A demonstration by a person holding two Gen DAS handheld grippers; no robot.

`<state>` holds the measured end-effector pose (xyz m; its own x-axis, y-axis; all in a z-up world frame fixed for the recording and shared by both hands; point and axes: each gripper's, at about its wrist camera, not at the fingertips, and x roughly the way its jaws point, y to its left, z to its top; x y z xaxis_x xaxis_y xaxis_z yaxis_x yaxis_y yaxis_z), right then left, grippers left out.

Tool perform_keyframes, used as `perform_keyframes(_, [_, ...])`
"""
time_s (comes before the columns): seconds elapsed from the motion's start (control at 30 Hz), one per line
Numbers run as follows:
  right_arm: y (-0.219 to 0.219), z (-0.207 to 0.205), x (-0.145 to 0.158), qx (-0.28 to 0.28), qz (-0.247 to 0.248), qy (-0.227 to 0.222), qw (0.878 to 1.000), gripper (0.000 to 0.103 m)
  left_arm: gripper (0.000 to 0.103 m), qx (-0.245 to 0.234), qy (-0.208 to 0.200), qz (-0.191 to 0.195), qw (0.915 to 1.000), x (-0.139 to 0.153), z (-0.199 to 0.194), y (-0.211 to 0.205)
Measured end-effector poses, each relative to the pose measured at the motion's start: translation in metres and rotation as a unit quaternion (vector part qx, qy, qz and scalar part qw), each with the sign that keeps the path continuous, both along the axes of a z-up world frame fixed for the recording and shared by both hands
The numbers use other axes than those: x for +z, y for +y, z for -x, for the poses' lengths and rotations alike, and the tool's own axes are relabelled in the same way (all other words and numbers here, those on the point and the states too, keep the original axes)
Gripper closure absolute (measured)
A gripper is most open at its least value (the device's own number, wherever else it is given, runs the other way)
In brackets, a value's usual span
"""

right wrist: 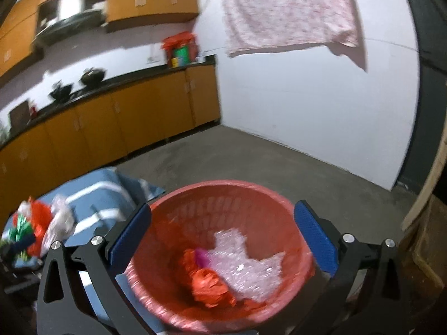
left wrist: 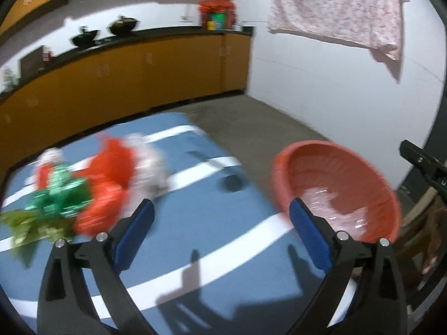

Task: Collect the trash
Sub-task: 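Return both open tools to the bag pile on the bed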

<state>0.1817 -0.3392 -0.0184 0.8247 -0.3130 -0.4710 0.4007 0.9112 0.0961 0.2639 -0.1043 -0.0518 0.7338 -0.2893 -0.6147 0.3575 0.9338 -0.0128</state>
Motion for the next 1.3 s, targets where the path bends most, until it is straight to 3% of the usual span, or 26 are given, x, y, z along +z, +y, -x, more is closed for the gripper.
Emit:
perform_keyframes(0.17, [0.048, -0.012, -0.006, 0.051, -0.009, 0.006, 0.999, 0.002, 0.007, 0.072, -0.011, -0.03, 0.9969, 0.001, 0.008, 0.082])
perform_keyframes(0.33, [0.105, -0.029, -0.008, 0.111, -0.001, 0.019, 0.994, 0.002, 0.007, 0.173, -0.001, -0.039, 0.9842, -0.002, 0.001, 0.181])
perform_keyframes(0.47, [0.14, -0.042, -0.008, 0.147, -0.003, 0.025, 0.989, 0.002, 0.007, 0.226, -0.003, -0.032, 0.9735, 0.001, -0.001, 0.231])
perform_keyframes(0.6, [0.163, -0.055, -0.011, 0.168, -0.023, 0.035, 0.985, 0.006, 0.007, 0.25, -0.004, -0.023, 0.9679, 0.002, 0.0, 0.259])
perform_keyframes(0.87, [0.202, -0.099, -0.027, 0.192, -0.027, 0.077, 0.978, 0.035, 0.007, 0.262, -0.002, -0.014, 0.965, -0.001, 0.003, 0.282])
perform_keyframes(1.13, [0.223, -0.151, -0.047, 0.181, -0.044, 0.115, 0.976, 0.039, 0.007, 0.271, -0.004, 0.006, 0.9626, -0.002, 0.0, 0.295])
perform_keyframes(1.3, [0.227, -0.167, -0.06, 0.179, -0.048, 0.144, 0.972, 0.046, 0.007, 0.268, -0.004, 0.005, 0.9633, -0.003, -0.005, 0.296])
